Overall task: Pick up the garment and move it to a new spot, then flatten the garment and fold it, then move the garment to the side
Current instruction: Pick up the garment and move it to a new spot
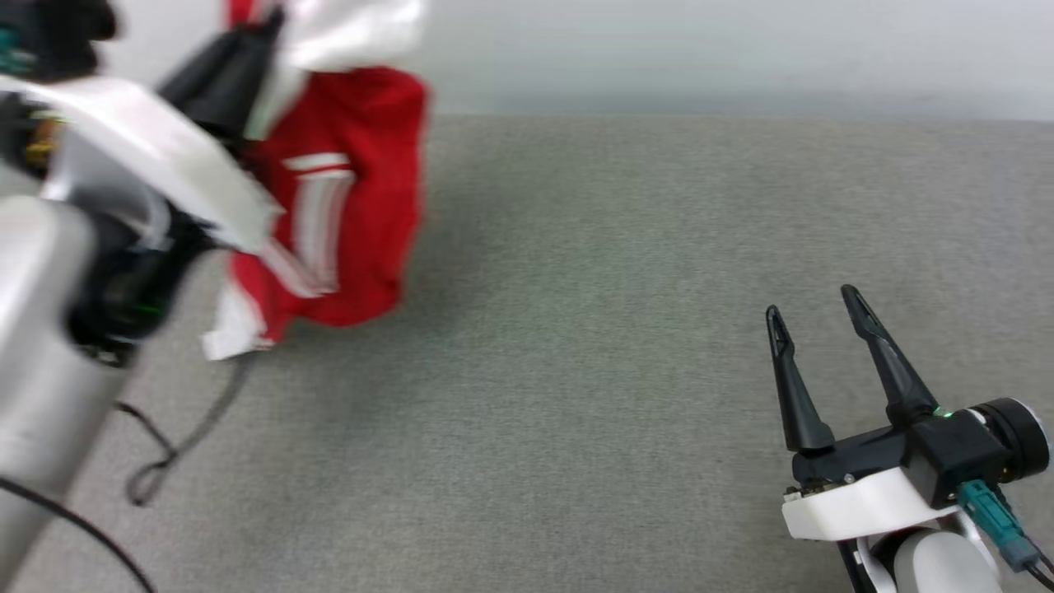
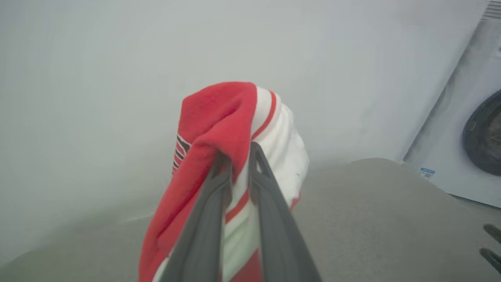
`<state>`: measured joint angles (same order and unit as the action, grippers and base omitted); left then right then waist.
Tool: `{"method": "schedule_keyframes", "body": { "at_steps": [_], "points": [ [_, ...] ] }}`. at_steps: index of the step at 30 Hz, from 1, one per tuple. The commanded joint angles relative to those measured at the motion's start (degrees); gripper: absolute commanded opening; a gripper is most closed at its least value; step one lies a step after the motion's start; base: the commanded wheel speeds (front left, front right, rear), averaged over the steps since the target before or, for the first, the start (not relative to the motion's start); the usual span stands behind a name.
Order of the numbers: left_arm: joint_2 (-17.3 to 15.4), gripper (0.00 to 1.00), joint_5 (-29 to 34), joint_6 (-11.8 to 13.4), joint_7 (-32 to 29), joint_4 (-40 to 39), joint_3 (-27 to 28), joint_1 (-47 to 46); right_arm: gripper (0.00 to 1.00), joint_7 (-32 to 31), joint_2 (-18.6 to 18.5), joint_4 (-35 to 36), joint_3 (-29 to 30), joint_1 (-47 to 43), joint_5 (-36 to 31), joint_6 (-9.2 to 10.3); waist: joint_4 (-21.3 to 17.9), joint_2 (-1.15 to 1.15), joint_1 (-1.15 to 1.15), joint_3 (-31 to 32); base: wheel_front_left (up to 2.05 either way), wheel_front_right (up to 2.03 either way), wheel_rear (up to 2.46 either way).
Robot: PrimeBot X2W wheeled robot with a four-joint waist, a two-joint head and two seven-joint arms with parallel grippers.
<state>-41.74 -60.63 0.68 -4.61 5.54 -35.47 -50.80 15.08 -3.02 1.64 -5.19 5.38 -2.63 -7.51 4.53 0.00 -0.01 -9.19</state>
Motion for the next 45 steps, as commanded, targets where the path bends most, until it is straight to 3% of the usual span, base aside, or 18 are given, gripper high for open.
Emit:
{"method": "schedule_keyframes", "body": {
  "at_steps": [1, 8, 15, 20, 21, 25, 30, 34, 39, 45],
  "points": [
    [1.13, 0.00, 0.63, 0.73, 0.32, -0.89, -0.60, -0.45, 1.00, 0.14, 0.19, 0.29, 0.21, -0.71, 0.37, 0.04, -1.41, 0.00, 0.01, 0.95, 0.00, 0.00, 0.00],
    [11.81, 0.00, 7.49, 5.43, 1.54, -5.00, -10.56, 3.33, 1.00, 0.14, 0.22, 1.16, 1.42, -0.78, 3.19, 0.03, -6.29, 0.00, 0.01, 0.78, 0.00, 0.00, 0.00],
    [23.31, 0.00, 12.23, 5.00, 3.22, 2.62, -20.57, 5.96, 1.00, 0.14, 0.15, 2.33, 4.15, 0.59, 4.49, 0.04, -12.38, 0.00, 0.01, -1.77, 0.00, 0.00, 0.00],
    [30.52, 0.00, 14.48, 4.46, 5.81, 11.66, -24.54, 6.16, 1.00, 0.14, 0.17, 2.64, 7.08, 1.42, 6.78, 0.03, -15.64, 0.00, 0.01, -3.43, 0.00, 0.00, 0.00],
    [31.50, 1.00, 15.86, 3.58, 6.22, 13.62, -26.07, 5.57, 1.00, 0.14, 0.18, 2.63, 6.98, 1.57, 7.02, 0.03, -16.08, 0.00, 0.01, -3.62, 0.00, 0.00, 0.00],
    [34.54, 1.00, 17.81, 1.01, 8.34, 19.42, -29.35, 5.06, 1.00, 0.14, 0.15, 2.48, 6.59, 1.71, 7.15, 0.04, -16.79, 0.00, 0.01, -3.93, 0.00, 0.00, 0.00],
    [35.38, 1.00, 18.54, 0.31, 15.14, 23.29, -27.50, 4.03, 1.00, 0.14, 0.17, 2.03, 6.64, 0.73, 8.16, 0.03, -14.65, 0.00, 0.01, -2.68, 0.00, 0.00, 0.00],
    [33.80, 1.00, 19.73, 1.34, 19.00, 24.21, -23.85, 2.92, 1.00, 0.14, 0.16, 1.73, 6.91, -0.01, 7.25, 0.03, -11.83, 0.00, 0.01, -0.62, 0.00, 0.00, 0.00],
    [28.90, 1.00, 25.23, 4.11, 19.87, 18.75, -15.15, 3.85, 1.00, 0.13, 0.14, 1.47, 6.39, -1.14, 5.70, 0.03, -8.44, 0.00, 0.01, 1.99, 0.00, 0.00, 0.00],
    [20.63, 1.00, 33.99, 7.62, 19.80, 9.11, -3.53, 13.03, 1.00, 0.14, 0.14, 0.90, 6.34, -2.41, 6.30, 0.03, -5.43, 0.00, 0.01, 4.92, 0.00, 0.00, 0.00]
  ]
}}
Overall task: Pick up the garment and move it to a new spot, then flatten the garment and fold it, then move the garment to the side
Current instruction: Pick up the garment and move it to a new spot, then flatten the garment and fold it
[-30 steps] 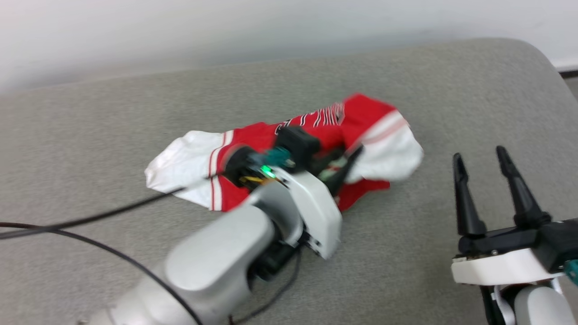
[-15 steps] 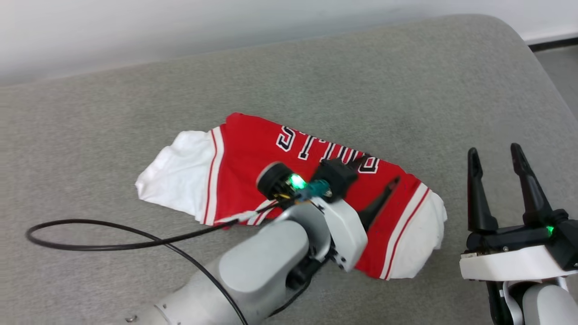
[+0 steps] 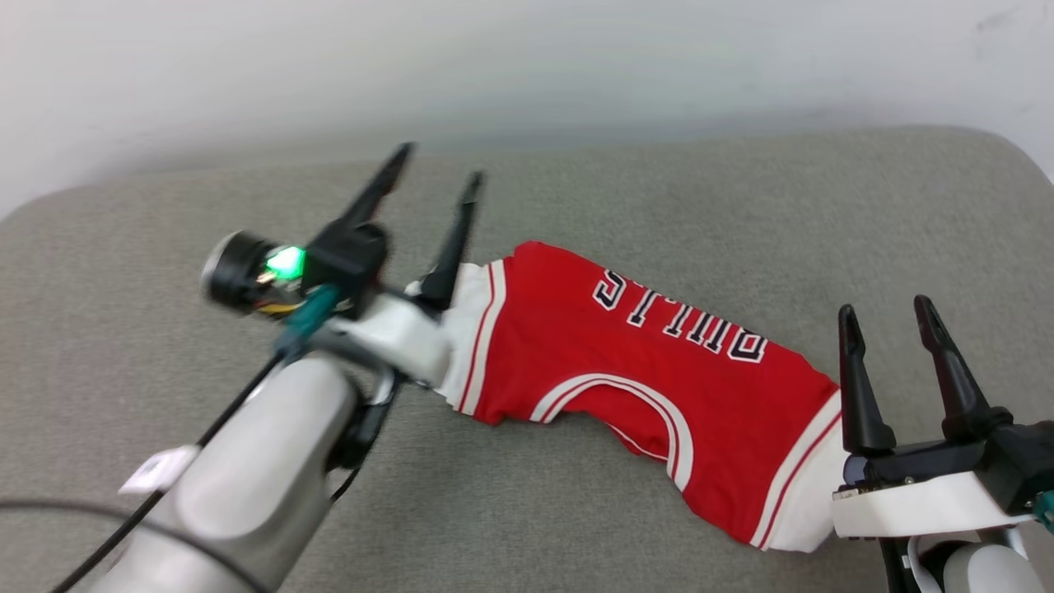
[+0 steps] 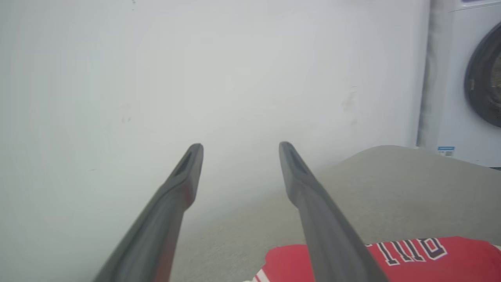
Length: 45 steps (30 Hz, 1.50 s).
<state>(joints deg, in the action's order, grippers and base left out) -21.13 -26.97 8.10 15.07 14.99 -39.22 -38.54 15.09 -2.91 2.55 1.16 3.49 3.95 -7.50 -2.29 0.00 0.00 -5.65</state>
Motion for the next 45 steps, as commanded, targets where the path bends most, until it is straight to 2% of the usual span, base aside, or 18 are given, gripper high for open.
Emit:
{"method": "schedule_keyframes", "body": {
  "at_steps": [1, 5, 8, 12, 18, 23, 24, 30, 39, 42, 45],
  "points": [
    [-1.20, 1.00, 1.20, 0.56, 0.13, -1.53, 2.15, 2.94, 1.00, 0.13, 0.03, -0.03, -0.01, -0.70, -0.44, 0.02, 1.77, 0.00, 0.00, 1.83, 0.00, 0.00, 0.00],
    [-4.01, 1.00, 3.07, 2.02, 0.14, -7.17, 9.70, 12.75, 1.00, 0.12, 0.04, 0.19, -0.33, -1.42, -0.82, 0.02, 2.60, 0.00, 0.00, 3.06, 0.00, 0.00, 0.00],
    [-4.10, 1.00, 4.33, 2.56, 0.14, -11.90, 14.89, 20.77, 1.00, 0.12, 0.04, 0.20, -0.73, -1.95, -1.10, 0.02, 2.92, 0.00, 0.00, 3.69, 0.00, 0.00, 0.00],
    [-1.59, 1.00, 6.00, 1.85, 0.14, -16.85, 19.98, 30.19, 1.00, 0.13, 0.04, 0.08, -0.77, -3.04, -1.57, 0.02, 3.49, 0.00, 0.00, 4.42, 0.00, 0.00, 0.00],
    [5.46, 1.00, 8.94, -1.52, 0.15, -21.77, 25.82, 38.50, 1.00, 0.13, 0.05, -0.18, -0.71, -4.12, -0.30, 0.02, 4.07, 0.00, 0.00, 4.52, 0.00, 0.00, 0.00],
    [10.23, 1.00, 11.96, -4.88, 0.15, -22.76, 29.87, 41.34, 1.00, 0.12, 0.05, 0.21, -0.79, -4.00, 0.29, 0.02, 4.20, 0.00, 0.00, 4.17, 0.00, 0.00, 0.00],
    [10.23, 1.00, 11.96, -4.88, 0.15, -22.76, 29.87, 41.34, 1.00, 0.12, 0.05, 0.21, -0.79, -4.00, 0.29, 0.02, 4.20, 0.00, 0.00, 4.17, 0.00, 0.00, 0.00],
    [12.77, 1.00, 15.41, -9.00, 0.15, -21.63, 32.84, 41.23, 1.00, 0.13, 0.04, 0.43, -0.81, -3.31, 0.64, 0.02, 3.75, 0.00, 0.00, 3.48, 0.00, 0.00, 0.00],
    [15.68, 1.00, 18.36, -12.10, 0.15, -21.23, 36.13, 40.18, 1.00, 0.08, 0.05, -0.53, -0.06, -3.82, 0.92, 0.02, 2.81, 0.00, 0.00, 1.14, 0.00, 0.00, 0.00],
    [16.29, 1.00, 18.80, -12.70, 0.15, -21.41, 37.01, 39.78, 1.00, -6.38, -0.52, -1.26, -1.11, -3.99, 0.82, 0.02, 2.49, 0.00, 0.00, -0.02, 0.00, 0.00, 0.00],
    [16.90, 1.00, 19.28, -13.25, 0.15, -21.46, 37.46, 39.08, 1.00, -17.30, -4.58, 0.72, -2.22, -3.01, 0.80, 0.02, 2.42, 0.00, 0.00, -1.61, 0.00, 0.00, 0.00]
  ]
}}
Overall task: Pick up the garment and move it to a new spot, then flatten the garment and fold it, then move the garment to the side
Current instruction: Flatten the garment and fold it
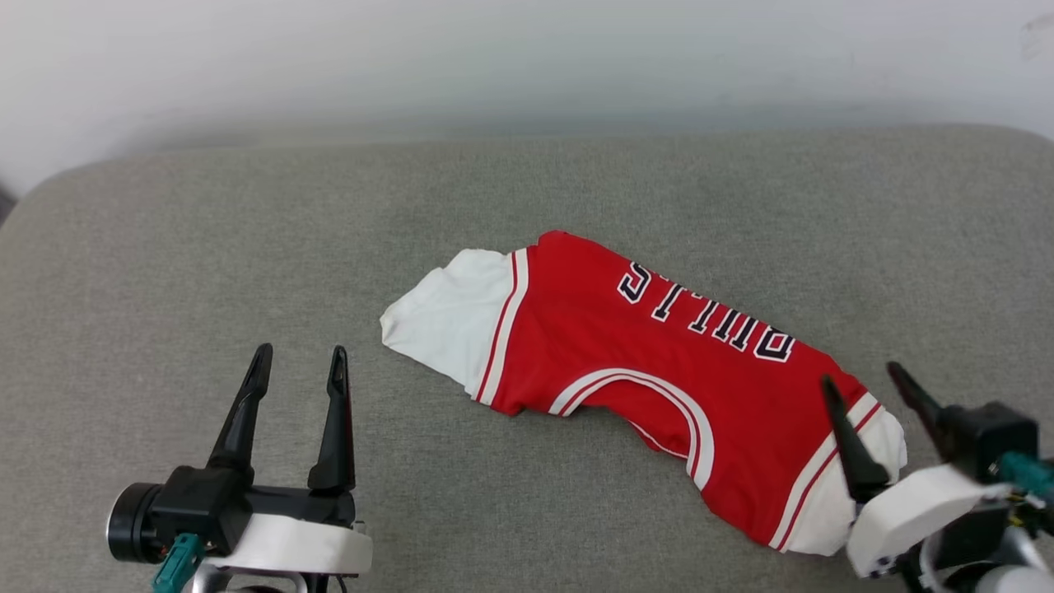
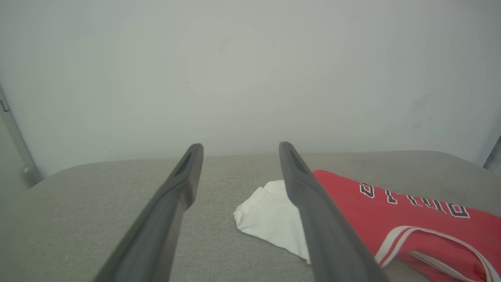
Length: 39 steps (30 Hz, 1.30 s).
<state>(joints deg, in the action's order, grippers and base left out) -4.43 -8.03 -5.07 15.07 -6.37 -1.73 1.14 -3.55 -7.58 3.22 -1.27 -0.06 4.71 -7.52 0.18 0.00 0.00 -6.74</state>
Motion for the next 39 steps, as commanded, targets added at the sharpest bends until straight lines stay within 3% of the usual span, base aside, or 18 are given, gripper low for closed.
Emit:
{"method": "schedule_keyframes", "body": {
  "at_steps": [1, 7, 12, 16, 23, 27, 28, 29, 32, 33, 39],
  "points": [
    [0.39, 1.00, 0.46, -0.29, 0.15, -0.11, 0.04, -0.94, 1.00, -2.82, -0.37, 0.71, 0.56, 0.73, 1.12, 0.05, 0.01, 0.00, 0.00, -1.12, 0.00, 0.00, 0.00],
    [1.03, 1.00, 0.80, -1.02, 0.15, 0.49, -0.02, -3.17, 1.00, -28.98, -7.15, 5.38, 1.21, 1.52, 8.49, 0.05, 1.30, 0.00, 0.00, -4.75, 0.00, 0.00, 0.00],
    [1.32, 1.00, 0.56, -1.52, 0.15, 1.27, -0.39, -4.50, 1.00, -41.68, -7.82, 5.08, 5.74, 2.82, 12.34, 0.04, 3.39, 0.00, 0.00, -6.52, 0.00, 0.00, 0.00],
    [1.46, 1.00, 0.65, -1.83, 0.15, 1.40, -0.77, -5.62, 1.00, -45.06, -8.38, 2.86, 7.41, 4.05, 11.29, 0.04, 5.17, 0.00, 0.00, -8.13, 0.00, 0.00, 0.00],
    [1.54, 1.00, 0.42, -2.01, 0.15, 1.69, -1.06, -7.20, 1.00, -44.26, -7.31, -4.83, 8.52, 4.33, 9.29, 0.05, 8.39, 0.00, 0.00, -10.99, 0.00, 0.00, 0.00],
    [1.57, 1.00, 0.12, -2.12, 0.15, 2.14, -1.33, -7.41, 1.00, -43.89, -8.00, -9.38, 6.35, 2.78, 8.09, 0.05, 9.42, 0.00, 0.00, -11.24, 0.00, 0.00, 0.00],
    [1.57, 1.00, 0.08, -2.16, 0.15, 2.24, -1.48, -7.43, 0.43, -43.34, -8.56, -9.87, 5.80, 2.69, 7.94, 0.05, 9.56, 0.00, 0.00, -11.16, 0.00, 0.00, 0.00],
    [1.56, 1.00, -0.05, -2.19, 0.15, 2.33, -1.56, -7.45, 0.02, -42.63, -9.43, -10.11, 5.69, 2.98, 7.52, 0.06, 9.68, 0.00, 0.00, -11.01, 0.00, 0.00, 0.00],
    [1.56, 1.00, -0.41, -2.23, 0.15, 2.58, -1.58, -7.10, 0.00, -40.11, -13.94, -10.02, 5.49, 4.64, 5.98, 0.11, 9.94, 0.00, 0.00, -10.16, 0.00, 0.00, 0.00],
    [1.57, 1.00, -0.63, -2.27, 0.15, 2.74, -1.99, -6.77, 0.00, -37.42, -19.94, -9.03, 3.68, 7.55, 4.18, 0.15, 10.17, 0.00, 0.00, -9.40, 0.00, 0.00, 0.00],
    [1.54, 1.00, -0.52, -2.34, 0.15, 2.42, -2.75, -7.05, 0.00, -33.66, -29.13, -10.89, -2.11, 16.39, 2.79, 0.05, 10.70, 0.00, 0.00, -9.75, 0.00, 0.00, 0.00]
  ]
}}
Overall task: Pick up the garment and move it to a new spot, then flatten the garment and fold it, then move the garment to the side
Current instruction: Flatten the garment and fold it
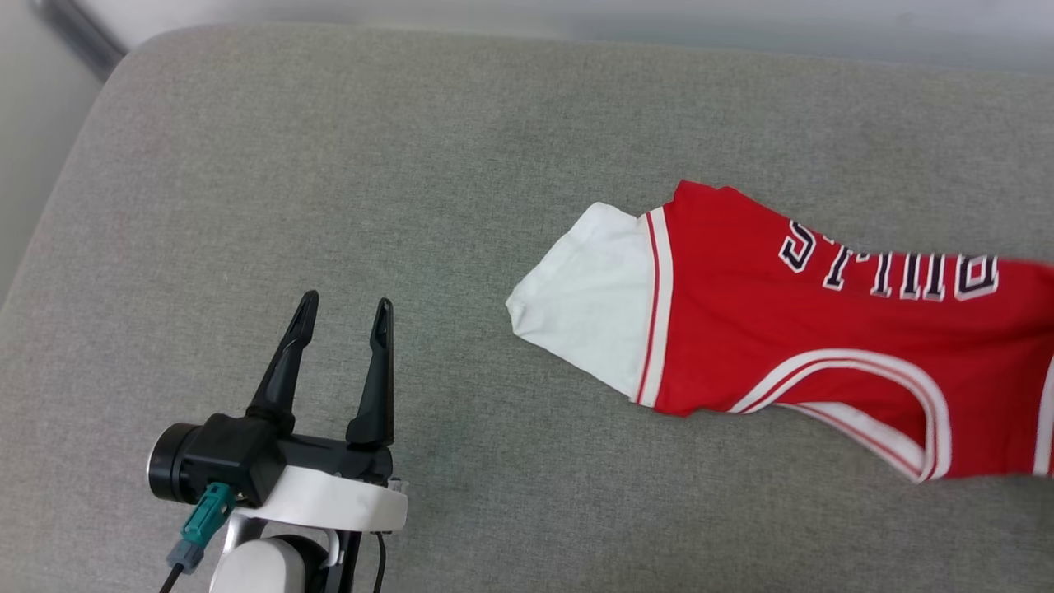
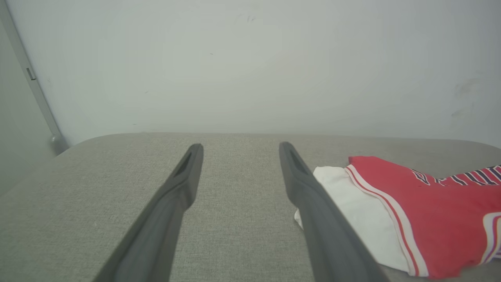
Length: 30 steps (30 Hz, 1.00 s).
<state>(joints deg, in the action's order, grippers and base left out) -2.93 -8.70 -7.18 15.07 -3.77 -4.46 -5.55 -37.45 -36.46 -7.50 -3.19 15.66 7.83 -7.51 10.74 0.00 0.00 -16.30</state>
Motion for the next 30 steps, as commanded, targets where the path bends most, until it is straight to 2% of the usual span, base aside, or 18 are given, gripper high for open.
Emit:
{"method": "schedule_keyframes", "body": {
  "at_steps": [1, 3, 4, 5, 11, 17, 24, 30],
  "points": [
    [0.04, 1.00, 0.08, -0.19, 0.15, -0.18, -0.15, -0.66, 0.00, 0.86, -1.05, -1.09, -1.23, 2.03, -0.60, 0.04, 0.31, 0.00, 0.00, -0.35, 0.00, 0.00, 0.00],
    [0.03, 1.00, -0.04, -0.16, 0.15, -0.08, -0.28, -0.95, 0.00, 1.82, -1.22, -3.50, -2.90, 4.27, -0.61, 0.04, 0.62, 0.00, 0.00, -0.51, 0.00, 0.00, 0.00],
    [0.04, 1.00, -0.15, -0.17, 0.15, 0.00, -0.39, -0.99, 0.55, 2.35, -0.68, -4.96, -3.45, 5.40, -0.28, 0.04, 0.80, 0.00, 0.00, -0.55, 0.00, 0.00, 0.00],
    [0.04, 1.00, -0.14, -0.18, 0.15, 0.13, -0.40, -1.01, 1.00, 2.68, 0.10, -6.58, -3.45, 6.26, 0.08, 0.04, 0.95, 0.00, 0.00, -0.51, 0.00, 0.00, 0.00],
    [0.04, 1.00, -0.06, -0.21, 0.15, 0.61, 0.30, -0.07, 1.00, 5.66, 4.66, -13.95, -3.46, 7.40, 2.81, 0.03, 0.64, 0.00, 0.00, 1.28, 0.00, 0.00, 0.00],
    [0.04, 1.00, 0.53, -0.24, 0.15, 0.37, 1.71, 0.63, 1.00, 11.98, 7.10, -13.65, -1.15, 8.37, 4.13, 0.04, -1.16, 0.00, 0.00, 3.75, 0.00, 0.00, 0.00],
    [0.04, 1.00, 0.98, -0.21, 0.15, -0.29, 3.61, 2.40, 1.00, 21.95, 12.15, -7.55, 3.65, 6.31, 5.24, 0.04, -4.78, 0.00, 0.00, 7.52, 0.00, 0.00, 0.00],
    [0.05, 1.00, 0.93, -0.22, 0.15, -0.43, 3.50, 4.19, 1.00, 30.11, 20.08, 1.16, 9.30, -1.42, 8.87, 0.03, -6.67, 0.00, 0.00, 9.68, 0.00, 0.00, 0.00]
  ]
}}
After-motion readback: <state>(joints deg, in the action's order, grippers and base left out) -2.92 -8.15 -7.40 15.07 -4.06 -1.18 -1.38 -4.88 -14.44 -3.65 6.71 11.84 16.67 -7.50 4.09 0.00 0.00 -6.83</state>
